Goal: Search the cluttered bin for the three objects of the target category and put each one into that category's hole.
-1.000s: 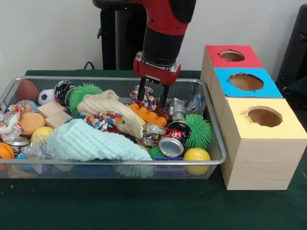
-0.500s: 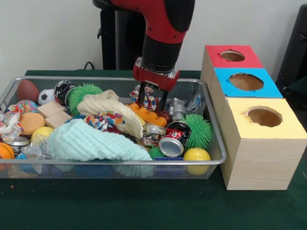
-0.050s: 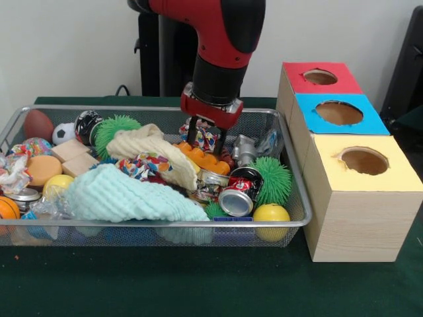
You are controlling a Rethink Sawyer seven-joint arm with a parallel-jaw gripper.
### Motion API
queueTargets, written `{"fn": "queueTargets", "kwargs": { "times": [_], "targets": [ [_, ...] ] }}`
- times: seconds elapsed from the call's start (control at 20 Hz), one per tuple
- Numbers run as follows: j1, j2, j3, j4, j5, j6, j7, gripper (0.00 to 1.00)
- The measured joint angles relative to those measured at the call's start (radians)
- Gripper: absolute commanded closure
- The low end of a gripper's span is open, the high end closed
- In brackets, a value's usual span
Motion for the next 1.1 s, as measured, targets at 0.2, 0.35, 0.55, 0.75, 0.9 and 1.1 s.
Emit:
{"fn": "queueTargets", "kwargs": {
  "times": [0.2,0.35,0.55,0.75,0.9,1.1],
  "targets": [
    [0.008,0.003,-0.019,-0.037,0.009,0.078,0.000,0.00],
    [0.015,0.003,-0.032,-0.067,0.015,0.150,0.000,0.00],
    [0.017,0.003,-0.042,-0.103,0.020,0.220,0.000,0.00],
    [0.017,0.005,-0.047,-0.139,0.021,0.239,0.000,0.00],
    [0.017,0.005,-0.050,-0.175,0.024,0.241,0.000,0.00],
    [0.017,0.006,-0.053,-0.218,0.028,0.255,0.000,0.00]
  ]
}}
